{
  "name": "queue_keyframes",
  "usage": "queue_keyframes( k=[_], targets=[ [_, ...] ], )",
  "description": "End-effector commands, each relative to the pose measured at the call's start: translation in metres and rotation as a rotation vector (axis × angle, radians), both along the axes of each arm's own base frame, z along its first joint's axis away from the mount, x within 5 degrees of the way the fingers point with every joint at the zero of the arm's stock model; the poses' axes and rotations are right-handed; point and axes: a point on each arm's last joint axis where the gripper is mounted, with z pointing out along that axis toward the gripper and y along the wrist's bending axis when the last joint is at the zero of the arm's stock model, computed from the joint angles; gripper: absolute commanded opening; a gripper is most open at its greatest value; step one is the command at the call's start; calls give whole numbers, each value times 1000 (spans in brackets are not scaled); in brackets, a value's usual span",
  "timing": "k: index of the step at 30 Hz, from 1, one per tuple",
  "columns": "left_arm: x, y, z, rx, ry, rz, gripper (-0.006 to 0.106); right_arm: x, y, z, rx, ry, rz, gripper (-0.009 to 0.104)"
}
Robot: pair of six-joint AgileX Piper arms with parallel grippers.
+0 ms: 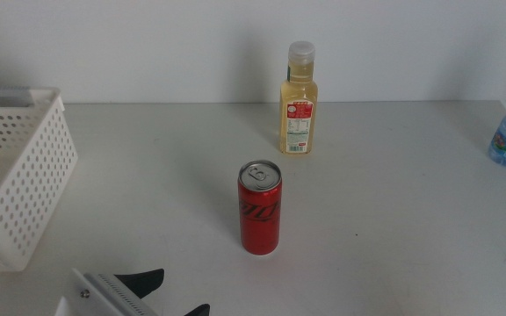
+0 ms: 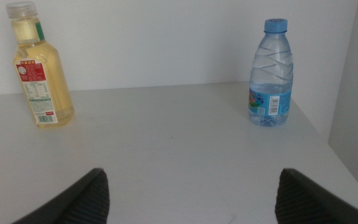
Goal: Use arms to grab the bottles and put them into the dustbin to the left of the table.
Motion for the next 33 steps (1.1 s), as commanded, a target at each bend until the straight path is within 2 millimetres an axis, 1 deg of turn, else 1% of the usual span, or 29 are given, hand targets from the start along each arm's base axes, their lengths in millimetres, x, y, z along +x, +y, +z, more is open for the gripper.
queue_keyframes(
  k=[1,3,4,15,22,33],
  targets=[
    [1,0,17,-140,-126,13,94,-2,0,11,-19,-103,-3,94],
    [2,-1,18,-144,-132,14,94,-2,0,11,-19,-103,-3,94],
    [12,-7,23,-153,-153,11,94,-2,0,11,-19,-103,-3,94],
    [56,-40,21,-154,-162,-67,93,-2,0,11,-19,-103,-3,94],
    [87,-59,22,-178,-177,-77,93,-2,0,11,-19,-103,-3,94],
    [126,-86,23,-132,-189,-122,93,-2,0,11,-19,-103,-3,94]
  ],
)
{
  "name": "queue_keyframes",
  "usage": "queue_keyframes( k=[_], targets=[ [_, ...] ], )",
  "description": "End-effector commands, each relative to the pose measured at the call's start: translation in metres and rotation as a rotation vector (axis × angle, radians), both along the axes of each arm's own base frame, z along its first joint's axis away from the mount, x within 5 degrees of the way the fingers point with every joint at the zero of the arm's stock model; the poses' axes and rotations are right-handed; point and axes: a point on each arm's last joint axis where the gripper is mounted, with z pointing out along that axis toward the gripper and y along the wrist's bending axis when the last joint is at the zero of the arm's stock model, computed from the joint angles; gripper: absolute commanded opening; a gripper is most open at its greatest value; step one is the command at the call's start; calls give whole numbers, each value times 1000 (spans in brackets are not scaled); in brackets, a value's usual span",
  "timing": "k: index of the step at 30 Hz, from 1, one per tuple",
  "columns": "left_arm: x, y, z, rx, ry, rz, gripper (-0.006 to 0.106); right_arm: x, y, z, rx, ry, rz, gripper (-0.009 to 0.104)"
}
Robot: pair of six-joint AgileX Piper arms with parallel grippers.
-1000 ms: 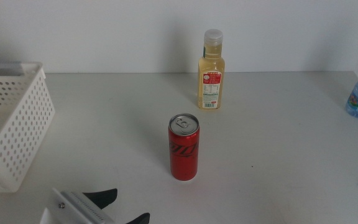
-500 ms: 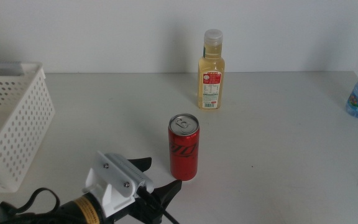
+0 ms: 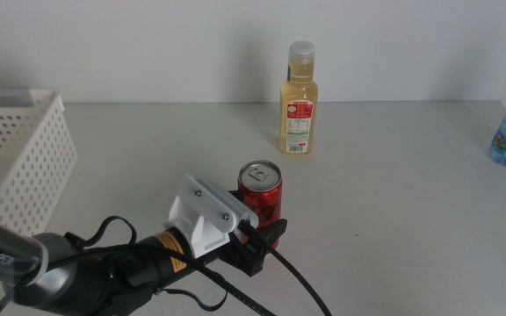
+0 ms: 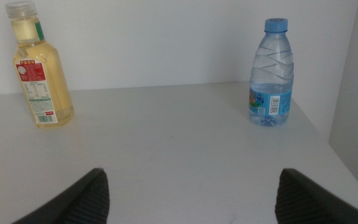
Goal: Use arms to grab the bottles and put them into the dustbin to the left of the table.
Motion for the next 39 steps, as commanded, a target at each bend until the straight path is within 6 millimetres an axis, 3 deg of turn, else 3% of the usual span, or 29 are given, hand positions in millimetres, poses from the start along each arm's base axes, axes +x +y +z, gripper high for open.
queue_keyframes(
  k=[1,8,11,21,26,35,39],
  targets=[
    [10,-7,22,-93,-91,-7,93,-2,0,11,-19,-103,-3,94],
    [24,-14,21,-130,-75,7,93,-2,0,11,-19,-103,-3,94],
    [26,-13,22,-153,-57,26,85,-2,0,11,-19,-103,-3,94],
    [25,-13,28,-145,-9,30,17,-2,0,11,-19,-103,-3,94],
    [25,-5,54,-89,24,107,-2,-2,0,11,-19,-103,-3,94],
    [29,11,133,152,151,266,-2,-2,0,11,-19,-103,-3,94],
    [42,25,178,262,243,371,-2,-2,0,11,-19,-103,-3,94]
  ],
)
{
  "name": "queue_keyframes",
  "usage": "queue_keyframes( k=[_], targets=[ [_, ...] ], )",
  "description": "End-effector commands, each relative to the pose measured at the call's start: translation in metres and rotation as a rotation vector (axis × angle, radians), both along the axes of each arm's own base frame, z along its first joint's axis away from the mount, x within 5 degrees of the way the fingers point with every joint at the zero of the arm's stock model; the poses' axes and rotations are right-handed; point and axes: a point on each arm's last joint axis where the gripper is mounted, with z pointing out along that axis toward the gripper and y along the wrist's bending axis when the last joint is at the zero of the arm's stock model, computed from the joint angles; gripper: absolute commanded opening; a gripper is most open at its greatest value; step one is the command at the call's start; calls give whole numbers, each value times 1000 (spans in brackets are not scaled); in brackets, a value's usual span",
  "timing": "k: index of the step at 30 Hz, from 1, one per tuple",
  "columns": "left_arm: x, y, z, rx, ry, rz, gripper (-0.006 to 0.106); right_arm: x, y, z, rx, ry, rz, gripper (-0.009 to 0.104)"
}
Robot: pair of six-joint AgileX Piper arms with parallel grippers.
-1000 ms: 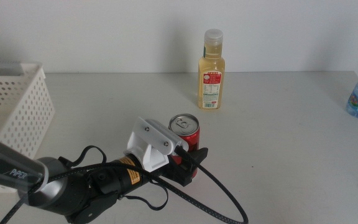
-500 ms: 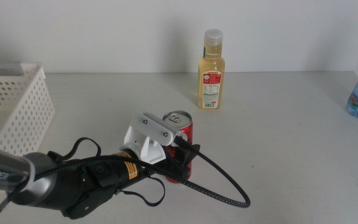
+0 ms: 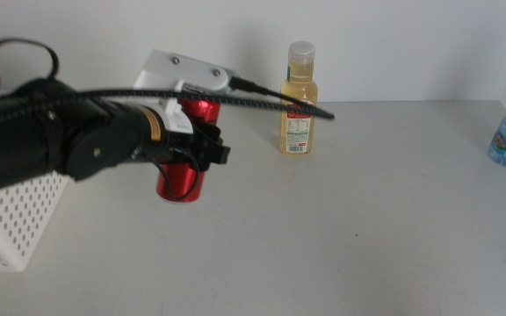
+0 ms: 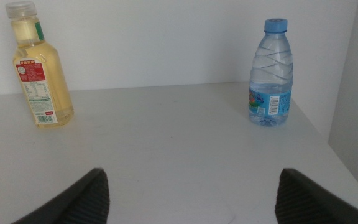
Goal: Use arms to grab the bottles and put them into the dustbin to the left of the table.
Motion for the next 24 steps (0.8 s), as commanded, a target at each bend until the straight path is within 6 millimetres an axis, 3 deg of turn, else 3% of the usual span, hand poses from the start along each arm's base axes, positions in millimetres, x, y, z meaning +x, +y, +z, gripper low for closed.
queue_keyframes(
  k=[1,7,14,19,24],
  targets=[
    [6,12,54,-21,-39,48,-2,-2,0,11,-19,-103,-3,94],
    [30,65,96,45,150,51,-2,-2,0,11,-19,-103,-3,94],
    [37,144,143,85,196,194,-2,-2,0,11,-19,-103,-3,94],
    [42,195,151,120,250,320,-2,-2,0,11,-19,-103,-3,94],
    [56,233,129,133,341,376,-2,-2,0,11,-19,-103,-3,94]
  ],
)
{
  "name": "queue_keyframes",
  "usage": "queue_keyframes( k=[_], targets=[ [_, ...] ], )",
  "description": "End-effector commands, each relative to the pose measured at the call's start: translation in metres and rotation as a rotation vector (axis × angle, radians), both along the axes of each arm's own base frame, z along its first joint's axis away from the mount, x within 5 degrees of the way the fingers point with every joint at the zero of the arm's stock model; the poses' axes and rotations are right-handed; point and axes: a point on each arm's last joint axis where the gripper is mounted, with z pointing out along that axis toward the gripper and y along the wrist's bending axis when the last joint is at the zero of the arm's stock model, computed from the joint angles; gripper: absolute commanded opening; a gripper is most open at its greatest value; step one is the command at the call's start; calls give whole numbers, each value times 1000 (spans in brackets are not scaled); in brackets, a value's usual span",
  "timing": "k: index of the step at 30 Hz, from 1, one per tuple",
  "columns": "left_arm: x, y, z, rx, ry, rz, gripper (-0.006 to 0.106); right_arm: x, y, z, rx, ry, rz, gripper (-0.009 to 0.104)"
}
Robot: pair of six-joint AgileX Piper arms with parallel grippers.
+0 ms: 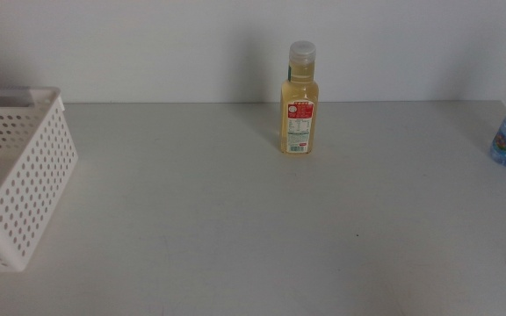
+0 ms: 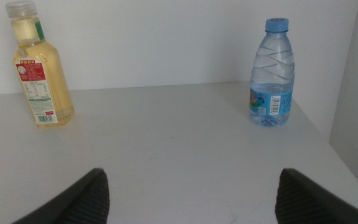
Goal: Use arms to grab the bottles and put them into the dustbin to the left of the table.
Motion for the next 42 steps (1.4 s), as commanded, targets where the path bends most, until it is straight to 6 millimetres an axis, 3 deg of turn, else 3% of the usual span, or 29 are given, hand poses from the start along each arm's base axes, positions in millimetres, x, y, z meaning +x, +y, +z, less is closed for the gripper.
queue_keyframes(
  k=[1,13,20,25,29,33,42],
  targets=[
    [-3,9,17,8,-76,16,-2,-2,0,11,-19,-103,-3,94],
    [37,43,-52,149,97,44,-2,-2,0,11,-19,-103,-3,94],
    [52,49,-86,145,165,61,1,-2,0,11,-19,-103,-3,94],
    [59,51,-106,132,211,56,9,-2,0,11,-19,-103,-3,94],
    [64,51,-120,110,235,54,20,-2,0,11,-19,-103,-3,94],
    [67,51,-129,94,249,54,38,-2,0,11,-19,-103,-3,94],
    [69,52,-130,100,235,54,94,-2,0,11,-19,-103,-3,94]
  ],
)
